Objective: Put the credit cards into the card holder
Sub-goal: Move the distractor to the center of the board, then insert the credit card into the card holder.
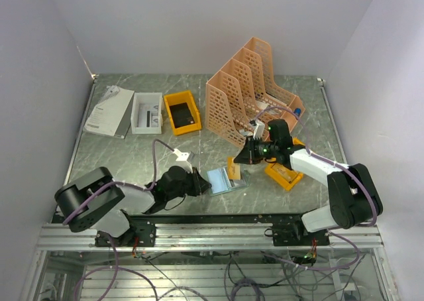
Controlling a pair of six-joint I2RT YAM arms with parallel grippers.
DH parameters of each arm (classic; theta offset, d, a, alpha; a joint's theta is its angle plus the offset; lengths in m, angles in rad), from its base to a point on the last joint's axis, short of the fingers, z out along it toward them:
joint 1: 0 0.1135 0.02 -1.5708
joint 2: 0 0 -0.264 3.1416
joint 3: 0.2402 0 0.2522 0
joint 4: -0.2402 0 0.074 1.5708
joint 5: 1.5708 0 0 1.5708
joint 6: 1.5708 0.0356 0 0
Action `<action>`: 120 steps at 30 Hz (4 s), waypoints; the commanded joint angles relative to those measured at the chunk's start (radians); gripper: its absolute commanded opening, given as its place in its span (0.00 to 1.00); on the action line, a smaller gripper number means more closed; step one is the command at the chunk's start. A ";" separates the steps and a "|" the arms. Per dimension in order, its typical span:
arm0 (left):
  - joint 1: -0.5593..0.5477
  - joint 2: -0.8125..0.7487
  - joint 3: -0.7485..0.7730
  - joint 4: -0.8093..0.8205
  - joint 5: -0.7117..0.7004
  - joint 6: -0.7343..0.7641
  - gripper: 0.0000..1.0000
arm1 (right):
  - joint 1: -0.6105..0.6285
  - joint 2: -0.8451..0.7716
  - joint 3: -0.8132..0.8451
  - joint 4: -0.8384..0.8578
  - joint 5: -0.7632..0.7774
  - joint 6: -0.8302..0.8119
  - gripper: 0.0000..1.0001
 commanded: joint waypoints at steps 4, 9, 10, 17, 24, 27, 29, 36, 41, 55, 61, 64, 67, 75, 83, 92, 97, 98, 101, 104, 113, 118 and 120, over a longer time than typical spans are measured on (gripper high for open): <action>0.002 -0.127 0.039 -0.093 -0.046 0.061 0.21 | 0.002 0.022 -0.007 -0.017 0.031 -0.040 0.00; 0.002 -0.188 0.026 -0.120 -0.059 0.063 0.21 | -0.009 0.055 0.027 -0.004 -0.077 -0.011 0.00; 0.002 -0.199 0.021 -0.125 -0.062 0.061 0.22 | -0.010 0.050 0.018 0.017 -0.102 0.008 0.00; 0.003 -0.296 -0.019 -0.164 -0.089 0.053 0.22 | -0.027 0.027 0.004 0.050 -0.026 0.012 0.00; 0.002 -0.343 -0.029 -0.198 -0.092 0.060 0.22 | -0.143 0.175 0.051 0.045 -0.216 0.007 0.00; 0.001 -0.350 -0.033 -0.200 -0.092 0.058 0.22 | -0.151 0.191 0.063 0.058 -0.252 -0.005 0.00; 0.003 -0.353 -0.039 -0.196 -0.093 0.054 0.22 | -0.165 0.207 0.080 0.059 -0.264 -0.013 0.00; 0.003 -0.380 -0.049 -0.213 -0.099 0.053 0.22 | -0.265 0.294 0.172 -0.001 -0.221 -0.100 0.00; 0.002 -0.389 -0.046 -0.222 -0.104 0.059 0.22 | -0.320 0.355 0.261 -0.049 -0.167 -0.189 0.00; 0.002 -0.388 -0.026 -0.221 -0.086 0.065 0.22 | -0.389 0.413 0.449 -0.177 -0.265 -0.286 0.00; 0.002 -0.370 -0.025 -0.185 -0.070 0.066 0.22 | -0.318 0.209 0.269 -0.222 -0.339 -0.250 0.00; 0.003 -0.351 -0.020 -0.172 -0.064 0.069 0.22 | -0.245 0.152 0.157 -0.179 -0.313 -0.210 0.00; 0.001 -0.345 -0.017 -0.169 -0.056 0.064 0.22 | -0.210 0.168 0.097 -0.162 -0.305 -0.207 0.00; 0.002 -0.339 -0.030 -0.127 -0.044 0.049 0.22 | -0.205 0.167 0.060 -0.194 -0.365 -0.284 0.00; 0.000 -0.231 -0.014 -0.042 -0.004 0.040 0.22 | -0.155 0.182 0.061 -0.075 -0.407 -0.156 0.00; -0.002 -0.155 -0.019 0.022 -0.004 0.024 0.23 | -0.077 0.250 0.061 0.064 -0.321 -0.040 0.00; -0.005 -0.134 -0.010 0.013 -0.001 0.031 0.23 | -0.078 0.278 0.071 0.085 -0.308 -0.027 0.00; -0.005 -0.126 -0.005 0.011 0.001 0.033 0.23 | -0.078 0.286 0.069 0.092 -0.308 -0.019 0.00; -0.009 -0.099 0.007 0.016 0.001 0.036 0.24 | -0.077 0.312 0.072 0.092 -0.316 -0.012 0.00; -0.016 -0.062 0.022 0.029 -0.001 0.038 0.24 | -0.076 0.323 0.068 0.100 -0.317 -0.002 0.00; -0.034 0.002 0.081 -0.034 -0.036 0.051 0.23 | -0.068 0.352 0.061 0.125 -0.316 0.045 0.00; -0.036 0.003 0.083 -0.114 -0.087 0.049 0.21 | -0.057 0.358 0.057 0.131 -0.315 0.056 0.00; -0.036 0.007 0.081 -0.131 -0.097 0.048 0.21 | -0.050 0.362 0.055 0.132 -0.312 0.061 0.00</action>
